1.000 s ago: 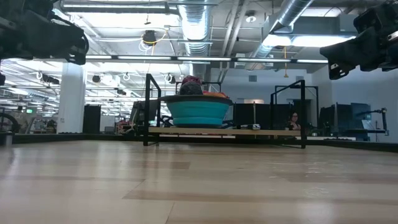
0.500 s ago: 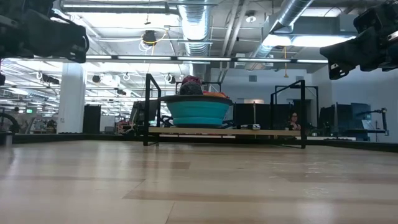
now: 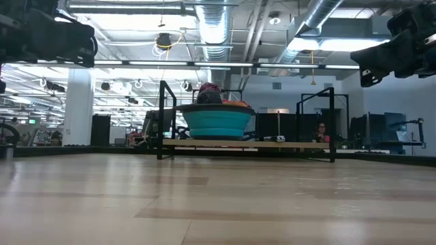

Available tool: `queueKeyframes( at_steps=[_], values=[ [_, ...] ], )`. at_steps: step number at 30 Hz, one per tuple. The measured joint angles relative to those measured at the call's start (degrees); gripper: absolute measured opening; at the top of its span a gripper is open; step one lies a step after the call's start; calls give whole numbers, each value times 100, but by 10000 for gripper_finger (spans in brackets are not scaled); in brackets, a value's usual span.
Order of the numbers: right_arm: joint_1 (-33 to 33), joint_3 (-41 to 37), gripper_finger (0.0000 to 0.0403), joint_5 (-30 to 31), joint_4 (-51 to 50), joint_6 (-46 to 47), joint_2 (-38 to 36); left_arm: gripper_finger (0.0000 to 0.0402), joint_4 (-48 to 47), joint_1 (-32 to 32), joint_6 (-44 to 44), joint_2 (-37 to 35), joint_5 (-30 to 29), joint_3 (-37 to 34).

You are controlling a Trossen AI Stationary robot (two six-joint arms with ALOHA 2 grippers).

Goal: Pick & Place Fruit
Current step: Return to Home Position

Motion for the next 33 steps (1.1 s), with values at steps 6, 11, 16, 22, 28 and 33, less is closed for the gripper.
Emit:
queueKeyframes(
  at_steps=[6, 11, 16, 22, 28, 33],
  values=[
    [0, -1, 6, 0, 1, 0, 0, 10, 19, 0, 0, -1, -2, 0],
    [0, -2, 6, 0, 1, 0, 0, 11, 50, 0, 0, -1, -4, 0],
    [0, -1, 6, 0, 0, 0, 0, 10, 64, 0, 0, 2, -4, 0],
    [0, -2, 6, 0, -1, 0, 0, 10, 92, 0, 0, 2, -4, 0],
    [0, -2, 6, 2, 1, 2, 0, 12, 93, 0, 0, 2, -4, 0],
    [-1, -2, 6, 1, 0, 0, 0, 12, 93, 0, 0, 2, -4, 0]
  ],
)
